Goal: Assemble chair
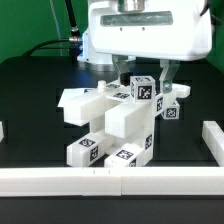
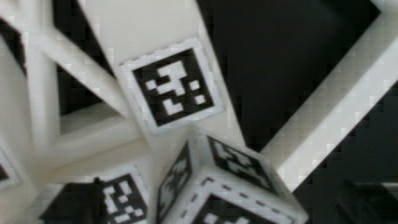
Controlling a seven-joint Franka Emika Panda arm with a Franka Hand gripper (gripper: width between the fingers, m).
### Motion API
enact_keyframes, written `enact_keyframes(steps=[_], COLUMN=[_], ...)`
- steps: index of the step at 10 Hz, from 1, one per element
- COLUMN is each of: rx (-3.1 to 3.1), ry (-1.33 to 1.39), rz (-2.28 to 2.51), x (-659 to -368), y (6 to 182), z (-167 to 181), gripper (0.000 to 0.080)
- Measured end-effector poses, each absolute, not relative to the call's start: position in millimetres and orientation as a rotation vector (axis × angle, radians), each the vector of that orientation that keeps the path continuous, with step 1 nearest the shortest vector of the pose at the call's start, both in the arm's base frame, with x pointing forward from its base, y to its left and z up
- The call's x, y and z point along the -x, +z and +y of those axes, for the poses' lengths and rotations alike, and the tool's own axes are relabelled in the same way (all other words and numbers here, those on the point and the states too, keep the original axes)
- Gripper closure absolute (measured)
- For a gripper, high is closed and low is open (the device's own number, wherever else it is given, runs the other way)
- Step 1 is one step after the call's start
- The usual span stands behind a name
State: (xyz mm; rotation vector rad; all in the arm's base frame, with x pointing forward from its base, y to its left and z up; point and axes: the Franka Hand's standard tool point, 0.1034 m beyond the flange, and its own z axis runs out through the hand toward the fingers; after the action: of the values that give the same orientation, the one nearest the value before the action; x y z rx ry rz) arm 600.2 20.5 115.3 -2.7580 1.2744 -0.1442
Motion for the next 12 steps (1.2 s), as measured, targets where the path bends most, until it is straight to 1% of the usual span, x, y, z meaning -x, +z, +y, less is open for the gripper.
enact_keyframes(steps=[8, 9, 11, 12], rx=[3.103, 3.114, 3.114, 3.114], ry=[-0.183, -0.184, -0.184, -0.184], rz=[0.339, 0.257, 0.25, 0.25], x=[-599.6, -599.6, -599.6, -599.6], y=[114.9, 114.9, 114.9, 114.9], z=[20.7, 20.2, 20.2, 20.2], gripper=[0.0151, 0.0151, 0.0162, 0.033])
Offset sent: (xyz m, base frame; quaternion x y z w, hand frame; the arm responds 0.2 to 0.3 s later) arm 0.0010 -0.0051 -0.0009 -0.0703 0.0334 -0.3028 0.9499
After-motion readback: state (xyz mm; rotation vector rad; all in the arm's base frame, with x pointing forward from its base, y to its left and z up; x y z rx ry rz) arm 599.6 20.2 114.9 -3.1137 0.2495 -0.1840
